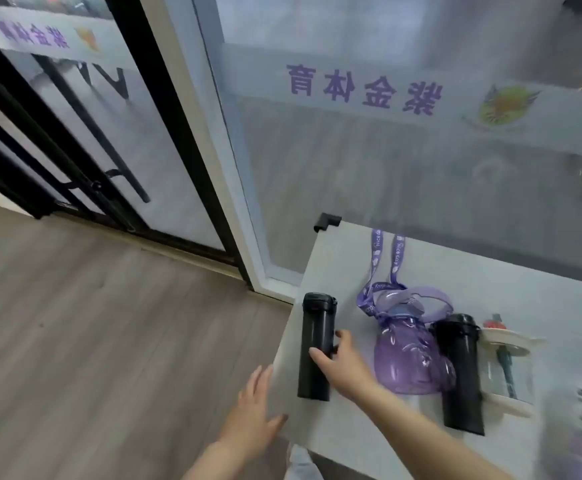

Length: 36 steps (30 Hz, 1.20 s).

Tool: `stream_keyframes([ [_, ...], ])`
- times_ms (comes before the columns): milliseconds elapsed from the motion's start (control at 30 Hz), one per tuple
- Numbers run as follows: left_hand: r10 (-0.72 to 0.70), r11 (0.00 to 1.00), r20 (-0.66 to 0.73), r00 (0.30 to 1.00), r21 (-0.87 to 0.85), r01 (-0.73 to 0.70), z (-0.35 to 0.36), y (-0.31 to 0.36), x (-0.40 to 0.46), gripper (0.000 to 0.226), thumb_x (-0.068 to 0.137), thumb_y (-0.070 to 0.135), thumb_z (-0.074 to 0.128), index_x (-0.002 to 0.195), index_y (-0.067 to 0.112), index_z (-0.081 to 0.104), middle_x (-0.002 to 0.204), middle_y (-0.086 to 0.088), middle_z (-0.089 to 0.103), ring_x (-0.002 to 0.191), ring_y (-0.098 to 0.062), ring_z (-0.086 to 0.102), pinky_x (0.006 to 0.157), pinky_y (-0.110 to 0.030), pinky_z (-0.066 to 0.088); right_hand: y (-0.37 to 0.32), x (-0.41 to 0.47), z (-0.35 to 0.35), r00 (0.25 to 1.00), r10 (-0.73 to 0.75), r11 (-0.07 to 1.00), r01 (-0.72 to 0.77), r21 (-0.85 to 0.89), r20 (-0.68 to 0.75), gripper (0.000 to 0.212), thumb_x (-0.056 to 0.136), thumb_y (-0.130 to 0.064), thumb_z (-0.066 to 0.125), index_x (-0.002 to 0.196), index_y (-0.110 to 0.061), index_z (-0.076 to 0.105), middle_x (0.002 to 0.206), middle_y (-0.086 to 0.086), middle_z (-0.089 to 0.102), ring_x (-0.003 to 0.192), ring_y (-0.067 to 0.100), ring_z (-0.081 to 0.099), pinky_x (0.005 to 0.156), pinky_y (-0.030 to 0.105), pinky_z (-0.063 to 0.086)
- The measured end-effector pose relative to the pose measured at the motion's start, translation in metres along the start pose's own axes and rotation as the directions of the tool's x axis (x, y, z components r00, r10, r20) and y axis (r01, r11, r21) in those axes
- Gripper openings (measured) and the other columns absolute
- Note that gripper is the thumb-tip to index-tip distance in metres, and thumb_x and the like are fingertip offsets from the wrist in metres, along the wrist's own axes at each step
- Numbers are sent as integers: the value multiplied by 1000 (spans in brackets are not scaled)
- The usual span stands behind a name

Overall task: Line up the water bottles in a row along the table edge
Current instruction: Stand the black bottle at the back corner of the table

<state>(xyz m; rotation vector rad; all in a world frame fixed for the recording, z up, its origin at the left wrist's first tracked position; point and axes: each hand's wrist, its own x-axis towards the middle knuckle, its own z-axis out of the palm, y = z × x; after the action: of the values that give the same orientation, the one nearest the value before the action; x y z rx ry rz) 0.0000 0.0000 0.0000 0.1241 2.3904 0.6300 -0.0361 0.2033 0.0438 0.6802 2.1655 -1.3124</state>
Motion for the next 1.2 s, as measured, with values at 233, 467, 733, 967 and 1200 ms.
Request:
stream_keyframes([
  [233,80,978,73,994,-199,-64,-44,23,72,83,90,28,60,151,36,5,158,3,15,135,-18,36,109,-36,34,-27,37,2,995,59,998,-59,7,-78,70,76,-43,75,127,-16,35,111,0,56,97,20,57,83,32,48],
  [467,176,978,131,976,-133,-159,-80,55,132,80,90,31,62,151,39,10,154,4,26,120,-16,49,102,-33,41,-46,59,-23,973,-10,959,75,272,-231,55,72,-22,77,117,-19,46,108,2,63,93,12,62,76,29,52],
  [733,183,977,179,967,72,-199,-72,74,157,110,77,54,70,150,36,-10,160,5,6,134,-20,40,101,-39,43,-74,80,-71,898,-241,912,339,231,-368,67,66,-12,80,119,-29,42,113,-8,56,98,4,57,79,19,49],
  [967,72,993,201,977,77,-89,-60,80,156,128,64,67,72,136,51,-32,151,2,18,120,-25,52,95,-40,47,-81,116,-110,862,-285,898,393,198,-419,64,74,-5,78,128,-17,46,108,-20,54,96,-5,54,70,0,40],
  [1200,10,996,193,981,86,-27,-55,82,158,128,64,65,74,132,56,-34,138,-7,33,113,-29,56,88,-37,48,-98,155,-133,819,-342,892,437,114,-460,67,73,-3,77,129,-14,41,107,-14,54,99,11,52,65,0,39],
])
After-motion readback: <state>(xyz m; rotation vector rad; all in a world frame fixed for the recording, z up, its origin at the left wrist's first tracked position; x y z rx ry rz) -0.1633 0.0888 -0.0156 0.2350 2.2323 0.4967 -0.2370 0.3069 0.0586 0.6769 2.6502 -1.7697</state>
